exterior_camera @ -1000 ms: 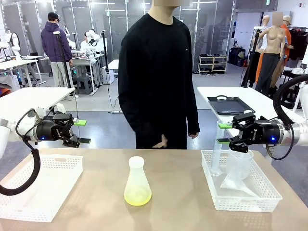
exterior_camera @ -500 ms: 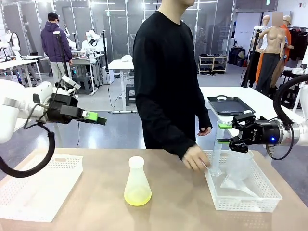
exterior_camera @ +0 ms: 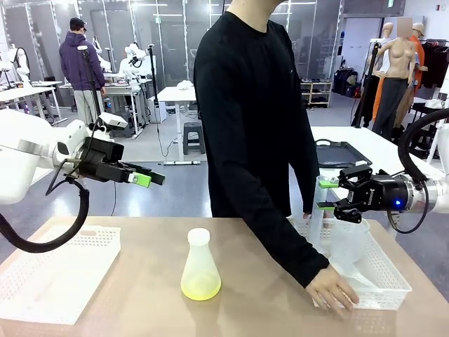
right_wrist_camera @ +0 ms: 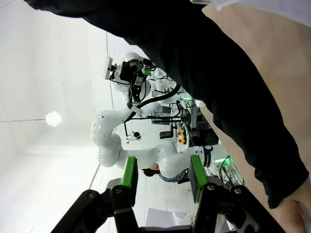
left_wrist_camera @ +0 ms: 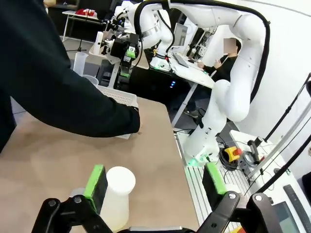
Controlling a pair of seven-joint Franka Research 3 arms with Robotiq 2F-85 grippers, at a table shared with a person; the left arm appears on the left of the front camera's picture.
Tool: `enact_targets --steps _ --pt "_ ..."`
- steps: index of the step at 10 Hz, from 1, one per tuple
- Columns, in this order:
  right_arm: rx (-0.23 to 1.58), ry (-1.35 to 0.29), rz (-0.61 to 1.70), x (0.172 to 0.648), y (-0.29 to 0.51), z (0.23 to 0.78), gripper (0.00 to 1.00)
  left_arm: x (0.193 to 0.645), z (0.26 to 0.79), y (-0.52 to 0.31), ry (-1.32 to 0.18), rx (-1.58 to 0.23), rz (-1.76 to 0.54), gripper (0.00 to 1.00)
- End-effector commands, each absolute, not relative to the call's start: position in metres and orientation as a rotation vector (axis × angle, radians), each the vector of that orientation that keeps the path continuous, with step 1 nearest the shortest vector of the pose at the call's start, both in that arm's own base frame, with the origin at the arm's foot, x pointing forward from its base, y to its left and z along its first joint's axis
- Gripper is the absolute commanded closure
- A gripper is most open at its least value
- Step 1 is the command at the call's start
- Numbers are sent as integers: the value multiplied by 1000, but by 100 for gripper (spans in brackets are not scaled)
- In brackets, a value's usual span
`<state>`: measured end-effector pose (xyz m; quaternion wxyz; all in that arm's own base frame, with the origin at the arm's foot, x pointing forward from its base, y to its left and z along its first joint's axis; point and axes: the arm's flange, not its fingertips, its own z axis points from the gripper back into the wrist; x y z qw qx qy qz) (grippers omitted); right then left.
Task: Prepare the solutions needed for the experiment.
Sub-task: When the human places the Big flask in the center of the table, pick up the Big flask and place it in the left Organizing basket.
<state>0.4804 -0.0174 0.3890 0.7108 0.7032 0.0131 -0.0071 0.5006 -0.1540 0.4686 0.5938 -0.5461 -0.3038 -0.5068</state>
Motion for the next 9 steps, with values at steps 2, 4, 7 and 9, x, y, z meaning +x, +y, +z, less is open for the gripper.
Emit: enact_targets --steps 2,4,7,9 --pt "1563 27 -16 481 -17 390 45 498 472 -153 -694 -1290 -1144 0" --pt "1563 27 -16 481 -17 390 45 529 460 -152 -798 -1165 -1257 0" --pt "1563 27 -16 481 -17 390 45 573 440 -136 -1043 -1289 -1380 0" --pt "1563 27 -16 481 -17 390 45 584 428 -142 -982 -1383 -1482 0"
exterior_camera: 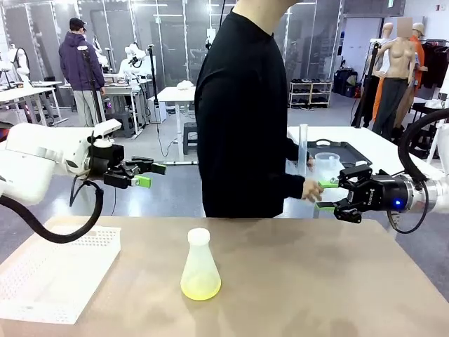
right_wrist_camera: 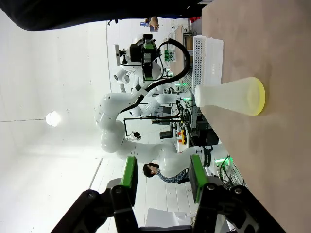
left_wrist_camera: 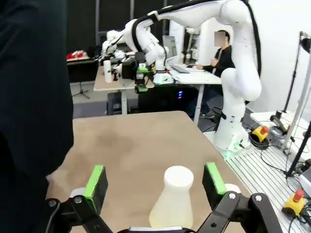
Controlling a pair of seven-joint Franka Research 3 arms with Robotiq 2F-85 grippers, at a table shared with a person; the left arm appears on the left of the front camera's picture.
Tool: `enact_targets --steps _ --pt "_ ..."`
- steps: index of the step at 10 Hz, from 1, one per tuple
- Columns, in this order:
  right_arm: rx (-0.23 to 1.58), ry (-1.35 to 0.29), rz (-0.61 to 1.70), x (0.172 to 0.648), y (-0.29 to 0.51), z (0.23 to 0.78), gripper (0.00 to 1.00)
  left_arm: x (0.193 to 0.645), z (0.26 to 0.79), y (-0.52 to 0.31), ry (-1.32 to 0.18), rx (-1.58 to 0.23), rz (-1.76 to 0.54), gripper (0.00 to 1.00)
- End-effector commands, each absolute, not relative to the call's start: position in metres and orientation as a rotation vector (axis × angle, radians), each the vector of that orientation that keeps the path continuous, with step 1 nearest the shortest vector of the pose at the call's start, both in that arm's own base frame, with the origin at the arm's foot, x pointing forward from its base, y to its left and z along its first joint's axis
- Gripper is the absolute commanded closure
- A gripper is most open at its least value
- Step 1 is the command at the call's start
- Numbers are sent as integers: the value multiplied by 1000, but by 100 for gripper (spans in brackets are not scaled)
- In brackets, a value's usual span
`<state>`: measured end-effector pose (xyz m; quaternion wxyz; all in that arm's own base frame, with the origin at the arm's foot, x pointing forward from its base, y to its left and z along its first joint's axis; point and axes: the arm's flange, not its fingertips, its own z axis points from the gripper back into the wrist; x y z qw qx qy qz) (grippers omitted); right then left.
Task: Prepare the solutions needed for the experiment.
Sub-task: When the human places the Big flask in the center of the table, pick up the Big flask and place it in the left Organizing basket.
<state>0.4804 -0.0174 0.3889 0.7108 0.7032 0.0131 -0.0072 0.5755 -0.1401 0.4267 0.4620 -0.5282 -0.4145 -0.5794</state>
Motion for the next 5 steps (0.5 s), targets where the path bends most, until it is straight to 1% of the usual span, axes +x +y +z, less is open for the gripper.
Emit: enact_targets --steps 1,4,5 --pt "1563 27 -16 481 -17 390 45 569 436 -136 -1010 -1249 -1387 0" --pt "1563 27 -16 481 -17 390 45 569 436 -136 -1010 -1249 -1387 0" --pt "1563 27 -16 481 -17 390 45 577 430 -136 -1017 -1281 -1412 0"
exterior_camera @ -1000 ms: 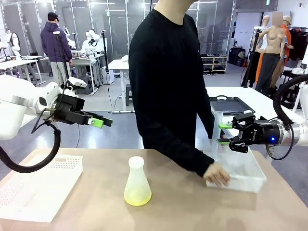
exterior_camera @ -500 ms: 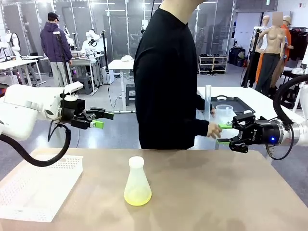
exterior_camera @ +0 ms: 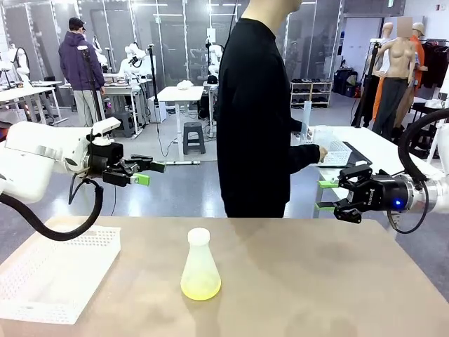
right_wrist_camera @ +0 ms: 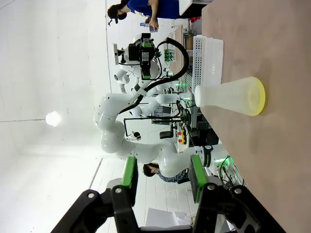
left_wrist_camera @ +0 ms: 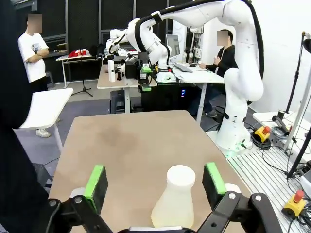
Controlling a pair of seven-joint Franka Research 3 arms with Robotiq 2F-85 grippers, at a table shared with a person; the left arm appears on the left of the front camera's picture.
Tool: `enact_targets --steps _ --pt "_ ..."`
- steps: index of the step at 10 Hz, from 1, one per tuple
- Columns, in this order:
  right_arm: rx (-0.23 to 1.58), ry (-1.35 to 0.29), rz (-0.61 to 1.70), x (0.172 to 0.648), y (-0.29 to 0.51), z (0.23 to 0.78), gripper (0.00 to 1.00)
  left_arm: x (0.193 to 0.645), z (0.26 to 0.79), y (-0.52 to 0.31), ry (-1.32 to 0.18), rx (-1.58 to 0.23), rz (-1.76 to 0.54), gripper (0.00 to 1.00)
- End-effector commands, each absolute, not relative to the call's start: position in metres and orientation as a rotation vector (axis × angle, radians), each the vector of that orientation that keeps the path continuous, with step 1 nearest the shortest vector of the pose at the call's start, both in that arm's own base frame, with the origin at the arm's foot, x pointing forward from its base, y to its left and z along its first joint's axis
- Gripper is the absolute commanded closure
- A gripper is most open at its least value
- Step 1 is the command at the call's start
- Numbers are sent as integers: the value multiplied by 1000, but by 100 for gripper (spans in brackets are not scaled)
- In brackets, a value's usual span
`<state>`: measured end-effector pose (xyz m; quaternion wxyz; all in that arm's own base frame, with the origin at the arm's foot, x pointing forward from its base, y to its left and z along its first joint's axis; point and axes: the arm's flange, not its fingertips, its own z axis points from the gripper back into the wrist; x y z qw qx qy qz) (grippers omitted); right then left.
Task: Prepare the solutions needed for the experiment.
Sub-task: When the human places the Big flask in the center of the table, pick up the Big flask and place it in the left Organizing basket.
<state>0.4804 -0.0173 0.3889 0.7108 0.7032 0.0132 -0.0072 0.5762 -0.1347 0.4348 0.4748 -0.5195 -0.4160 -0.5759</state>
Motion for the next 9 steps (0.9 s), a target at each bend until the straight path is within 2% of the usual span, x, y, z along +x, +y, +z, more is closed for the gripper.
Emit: enact_targets --steps 1,2,5,8,9 --pt "1563 27 -16 481 -17 390 45 592 425 -158 -1052 -1373 -1504 0" --pt "1563 27 -16 481 -17 390 45 601 420 -175 -1105 -1381 -1495 0" --pt "1563 27 -16 481 -17 390 45 626 394 -201 -1106 -1455 -1530 0" --pt "1563 27 -16 481 -17 390 45 639 375 -216 -1019 -1484 -1575 0" --pt "1563 27 -16 481 -17 390 45 639 371 -218 -950 -1548 -1544 0"
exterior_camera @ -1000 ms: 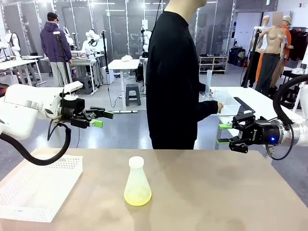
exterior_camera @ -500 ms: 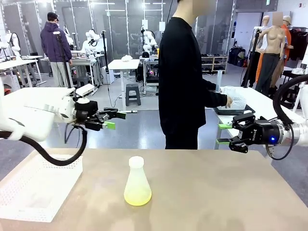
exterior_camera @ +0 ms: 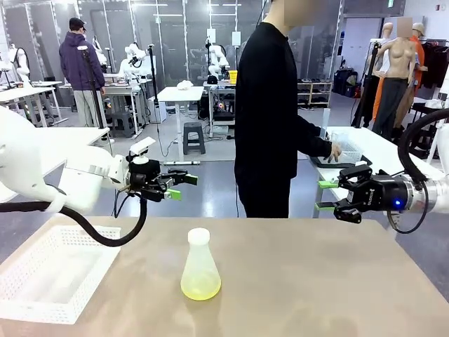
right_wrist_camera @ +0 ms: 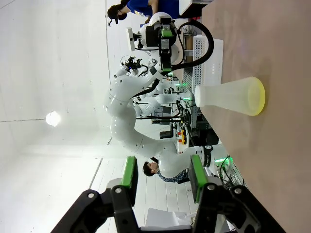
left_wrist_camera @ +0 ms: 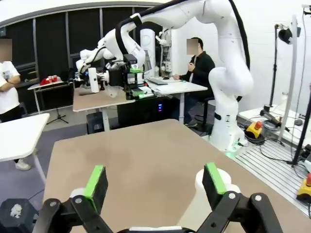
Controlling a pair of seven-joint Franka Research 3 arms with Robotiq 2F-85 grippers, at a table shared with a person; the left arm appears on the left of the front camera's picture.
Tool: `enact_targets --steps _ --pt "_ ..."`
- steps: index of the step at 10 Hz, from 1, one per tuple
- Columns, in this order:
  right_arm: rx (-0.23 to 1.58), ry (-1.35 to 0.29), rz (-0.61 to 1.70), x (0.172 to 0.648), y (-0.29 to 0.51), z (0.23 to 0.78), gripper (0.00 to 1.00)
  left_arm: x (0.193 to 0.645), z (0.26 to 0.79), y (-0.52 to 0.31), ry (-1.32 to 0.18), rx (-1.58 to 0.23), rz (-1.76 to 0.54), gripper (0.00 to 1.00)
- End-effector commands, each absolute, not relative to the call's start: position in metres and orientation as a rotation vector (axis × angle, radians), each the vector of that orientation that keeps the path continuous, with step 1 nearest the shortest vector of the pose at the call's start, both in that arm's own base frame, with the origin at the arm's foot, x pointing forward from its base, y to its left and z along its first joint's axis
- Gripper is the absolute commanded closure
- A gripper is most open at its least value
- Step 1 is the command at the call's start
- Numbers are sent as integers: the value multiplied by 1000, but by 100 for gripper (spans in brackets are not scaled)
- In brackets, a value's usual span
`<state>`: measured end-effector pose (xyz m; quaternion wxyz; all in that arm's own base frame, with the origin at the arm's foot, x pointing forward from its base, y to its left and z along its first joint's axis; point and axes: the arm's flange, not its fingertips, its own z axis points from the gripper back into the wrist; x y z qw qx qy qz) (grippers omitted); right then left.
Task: Prepare the solutions needed for the experiment.
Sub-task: When the human places the Big flask in the center of the table, pick up the Big flask and place it in the left Organizing basket.
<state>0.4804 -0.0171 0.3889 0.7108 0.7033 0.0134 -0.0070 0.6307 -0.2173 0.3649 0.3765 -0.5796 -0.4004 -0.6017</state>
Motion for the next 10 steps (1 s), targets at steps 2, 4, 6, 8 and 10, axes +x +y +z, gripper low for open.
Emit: enact_targets --steps 2,4,6,8,10 --pt "1563 27 -16 481 -17 390 45 629 369 -216 -1058 -1456 -1533 0" --pt "1563 27 -16 481 -17 390 45 629 369 -216 -1058 -1456 -1533 0" --pt "1563 27 -16 481 -17 390 45 644 351 -218 -955 -1534 -1554 0" --pt "1563 27 -16 481 -17 390 45 645 334 -224 -894 -1556 -1613 0" --pt "1563 27 -16 481 -17 390 45 649 322 -228 -808 -1570 -1678 0"
